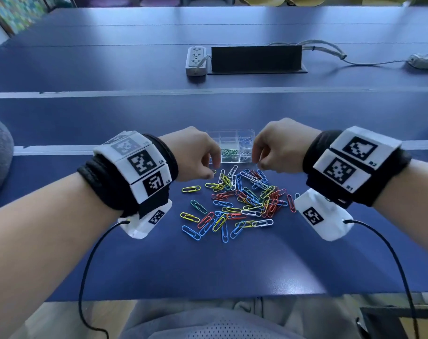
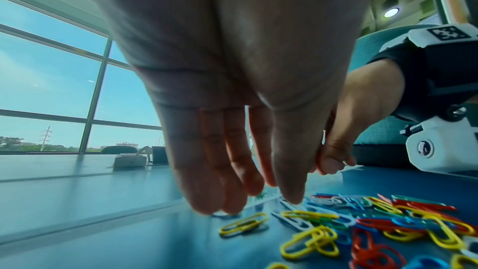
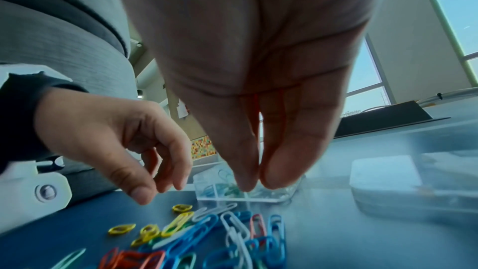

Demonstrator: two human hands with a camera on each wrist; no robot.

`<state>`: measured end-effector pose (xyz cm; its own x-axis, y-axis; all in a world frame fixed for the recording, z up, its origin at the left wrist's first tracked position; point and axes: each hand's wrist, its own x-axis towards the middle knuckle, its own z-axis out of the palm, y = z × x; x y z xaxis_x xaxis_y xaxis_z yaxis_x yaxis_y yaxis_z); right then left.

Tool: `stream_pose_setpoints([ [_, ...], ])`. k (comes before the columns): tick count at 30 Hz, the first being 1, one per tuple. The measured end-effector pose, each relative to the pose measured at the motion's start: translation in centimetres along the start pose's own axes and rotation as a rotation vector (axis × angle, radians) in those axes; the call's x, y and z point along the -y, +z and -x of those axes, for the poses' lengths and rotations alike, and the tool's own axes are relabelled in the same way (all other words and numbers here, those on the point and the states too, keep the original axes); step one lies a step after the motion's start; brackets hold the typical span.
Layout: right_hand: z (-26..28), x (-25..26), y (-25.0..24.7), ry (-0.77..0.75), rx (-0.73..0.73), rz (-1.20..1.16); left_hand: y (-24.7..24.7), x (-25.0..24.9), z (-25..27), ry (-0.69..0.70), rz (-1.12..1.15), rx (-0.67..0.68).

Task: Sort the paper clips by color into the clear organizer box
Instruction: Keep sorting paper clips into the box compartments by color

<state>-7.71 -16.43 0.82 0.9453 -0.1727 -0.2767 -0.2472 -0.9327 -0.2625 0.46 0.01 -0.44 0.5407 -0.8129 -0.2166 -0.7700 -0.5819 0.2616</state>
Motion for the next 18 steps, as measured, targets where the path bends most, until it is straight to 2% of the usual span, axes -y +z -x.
stream_pose_setpoints([
  [7, 0.5, 0.4, 1.5, 0.008, 0.063, 0.091, 1.0, -1.4, -0.4, 0.009, 0.004, -0.004],
  [13, 1.0, 0.5, 1.7, 0.003, 0.108, 0.136, 1.4, -0.9, -0.1, -0.003, -0.027, 0.059],
  [18, 0.6, 1.0, 1.8, -0.029, 0.024, 0.112, 1.4, -0.7, -0.1, -0.023, -0.009, 0.003],
])
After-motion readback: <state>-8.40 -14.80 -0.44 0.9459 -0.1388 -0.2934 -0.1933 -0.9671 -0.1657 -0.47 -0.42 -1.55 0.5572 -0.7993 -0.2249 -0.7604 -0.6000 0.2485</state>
